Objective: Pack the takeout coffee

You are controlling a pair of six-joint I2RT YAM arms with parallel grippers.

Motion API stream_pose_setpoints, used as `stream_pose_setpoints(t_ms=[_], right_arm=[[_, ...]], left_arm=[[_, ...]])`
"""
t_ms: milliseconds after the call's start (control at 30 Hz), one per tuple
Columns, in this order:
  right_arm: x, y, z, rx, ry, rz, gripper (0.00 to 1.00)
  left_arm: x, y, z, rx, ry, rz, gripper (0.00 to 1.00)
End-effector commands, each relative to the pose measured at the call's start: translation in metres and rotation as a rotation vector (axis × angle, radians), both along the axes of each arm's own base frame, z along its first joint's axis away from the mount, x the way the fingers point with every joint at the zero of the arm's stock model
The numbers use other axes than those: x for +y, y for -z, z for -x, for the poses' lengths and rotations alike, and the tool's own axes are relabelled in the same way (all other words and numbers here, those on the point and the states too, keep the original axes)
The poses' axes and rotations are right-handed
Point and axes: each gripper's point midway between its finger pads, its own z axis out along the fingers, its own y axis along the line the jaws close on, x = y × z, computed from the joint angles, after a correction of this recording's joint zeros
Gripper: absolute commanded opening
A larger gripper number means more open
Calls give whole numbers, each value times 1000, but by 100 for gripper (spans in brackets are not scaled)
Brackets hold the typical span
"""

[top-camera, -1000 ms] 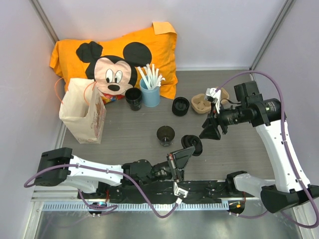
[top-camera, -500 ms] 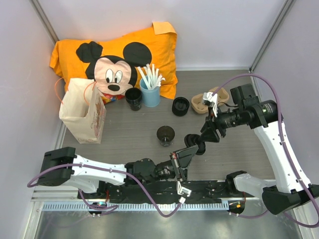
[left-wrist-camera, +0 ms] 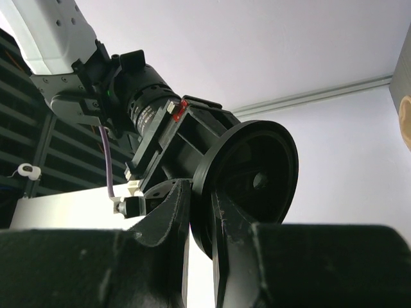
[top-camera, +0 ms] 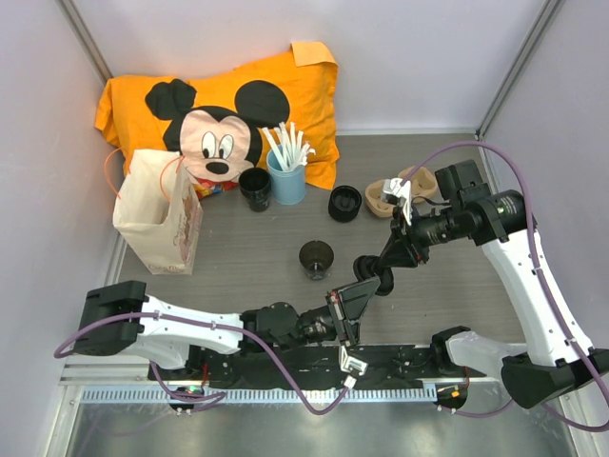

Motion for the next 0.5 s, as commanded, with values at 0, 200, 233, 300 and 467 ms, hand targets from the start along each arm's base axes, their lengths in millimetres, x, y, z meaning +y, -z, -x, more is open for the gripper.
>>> stream_pose_setpoints(t_ms=[0,200,233,300,467], right_arm=[[-6,6,28,123,-23,36,16],[-5,5,27,128,-22,38,1],[-5,5,27,132,-20,38,1],[-5,5,27,131,-19,38,1],[-6,4,24,127,-7,50,1]], left_arm=[[3,-36,3,-14,20,114,0],[3,-38,2,-14,15,118,1],[4,-38,2,-18,13,117,2],[4,-39,1,-19,6,118,13],[8,-45,-4,-15,-23,130,70]])
